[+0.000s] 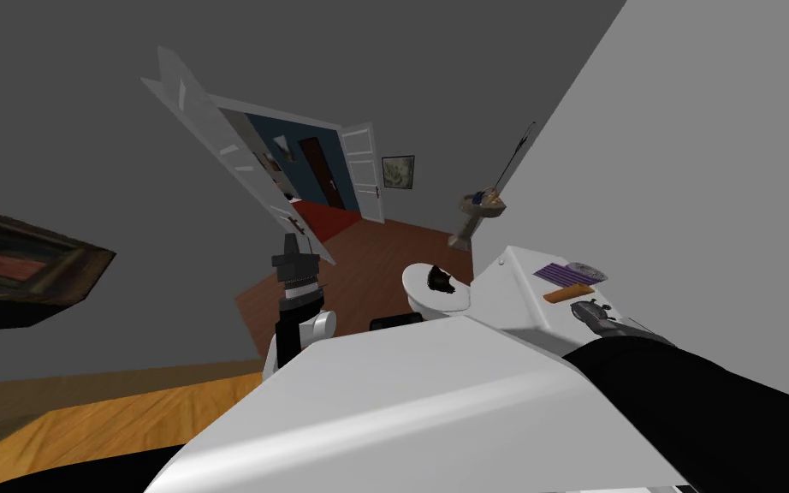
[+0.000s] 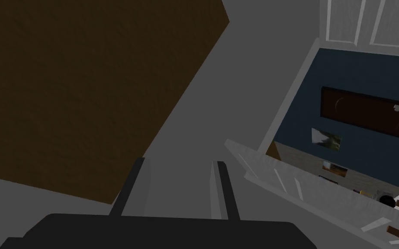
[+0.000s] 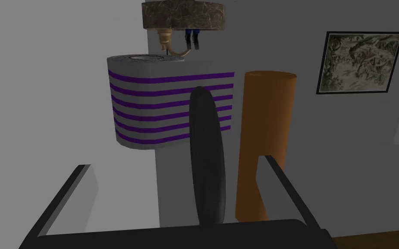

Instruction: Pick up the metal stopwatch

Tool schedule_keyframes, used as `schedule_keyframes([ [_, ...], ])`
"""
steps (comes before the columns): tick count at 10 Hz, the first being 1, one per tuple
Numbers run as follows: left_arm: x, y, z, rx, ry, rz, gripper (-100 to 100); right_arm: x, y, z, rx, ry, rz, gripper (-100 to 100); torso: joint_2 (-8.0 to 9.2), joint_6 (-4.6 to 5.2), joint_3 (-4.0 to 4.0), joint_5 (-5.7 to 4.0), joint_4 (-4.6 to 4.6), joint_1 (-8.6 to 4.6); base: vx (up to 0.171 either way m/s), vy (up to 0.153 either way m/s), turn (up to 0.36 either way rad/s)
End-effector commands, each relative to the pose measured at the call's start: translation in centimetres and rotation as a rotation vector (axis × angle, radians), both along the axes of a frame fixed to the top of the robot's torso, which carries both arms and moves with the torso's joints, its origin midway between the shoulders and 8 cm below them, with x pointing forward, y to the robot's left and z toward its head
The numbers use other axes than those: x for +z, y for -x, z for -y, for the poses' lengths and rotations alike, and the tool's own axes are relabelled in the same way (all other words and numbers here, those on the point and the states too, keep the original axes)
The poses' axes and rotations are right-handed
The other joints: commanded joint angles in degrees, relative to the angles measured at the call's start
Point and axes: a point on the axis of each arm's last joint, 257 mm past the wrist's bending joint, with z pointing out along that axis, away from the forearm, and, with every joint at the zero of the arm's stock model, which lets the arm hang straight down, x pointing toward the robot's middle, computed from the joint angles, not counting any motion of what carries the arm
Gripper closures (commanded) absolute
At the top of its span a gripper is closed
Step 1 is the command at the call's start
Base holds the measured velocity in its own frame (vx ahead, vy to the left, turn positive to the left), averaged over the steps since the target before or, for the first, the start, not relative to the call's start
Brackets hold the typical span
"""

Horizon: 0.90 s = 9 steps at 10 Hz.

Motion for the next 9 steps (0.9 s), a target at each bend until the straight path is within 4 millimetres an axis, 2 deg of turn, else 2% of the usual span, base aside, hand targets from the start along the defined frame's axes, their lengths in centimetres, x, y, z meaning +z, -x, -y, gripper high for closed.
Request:
schedule_keyframes([
  [1, 0.0, 0.0, 0.0, 0.000, 0.000, 0.000, 0, 0.2, 3.5, 0.7, -0.047, -0.010, 0.011, -100, 0.00, 0.00, 0.00, 0.00, 0.00, 0.00, 0.013, 0.089, 0.422],
  [3, 0.0, 0.0, 0.0, 0.000, 0.000, 0.000, 0, 0.9, 6.0, 1.9, -0.089, 0.001, 0.018, -100, 0.05, 0.00, 0.03, 0.04, 0.01, 0.12, -0.002, 0.051, 0.180],
  [4, 0.0, 0.0, 0.0, 0.000, 0.000, 0.000, 0, 0.2, 7.0, 2.2, -0.112, -0.012, 0.009, -100, 0.10, 0.04, 0.05, 0.01, 0.02, -0.02, -0.001, 0.006, -0.016],
  [5, 0.0, 0.0, 0.0, 0.000, 0.000, 0.000, 0, 1.1, 9.3, 2.2, -0.132, -0.008, 0.035, -100, 0.11, 0.04, 0.06, -0.02, 0.02, -0.10, -0.003, 0.060, 0.356],
  [6, 0.0, 0.0, 0.0, 0.000, 0.000, 0.000, 0, 1.7, 10.4, 2.6, -0.148, 0.002, 0.044, -100, 0.10, -0.05, 0.06, 0.00, 0.03, 0.04, -0.004, 0.079, 0.361],
  [9, 0.0, 0.0, 0.0, 0.000, 0.000, 0.000, 0, 0.9, 12.6, 3.2, -0.197, -0.015, 0.034, -100, 0.08, 0.04, 0.04, -0.02, 0.02, -0.10, 0.008, 0.016, 0.020],
])
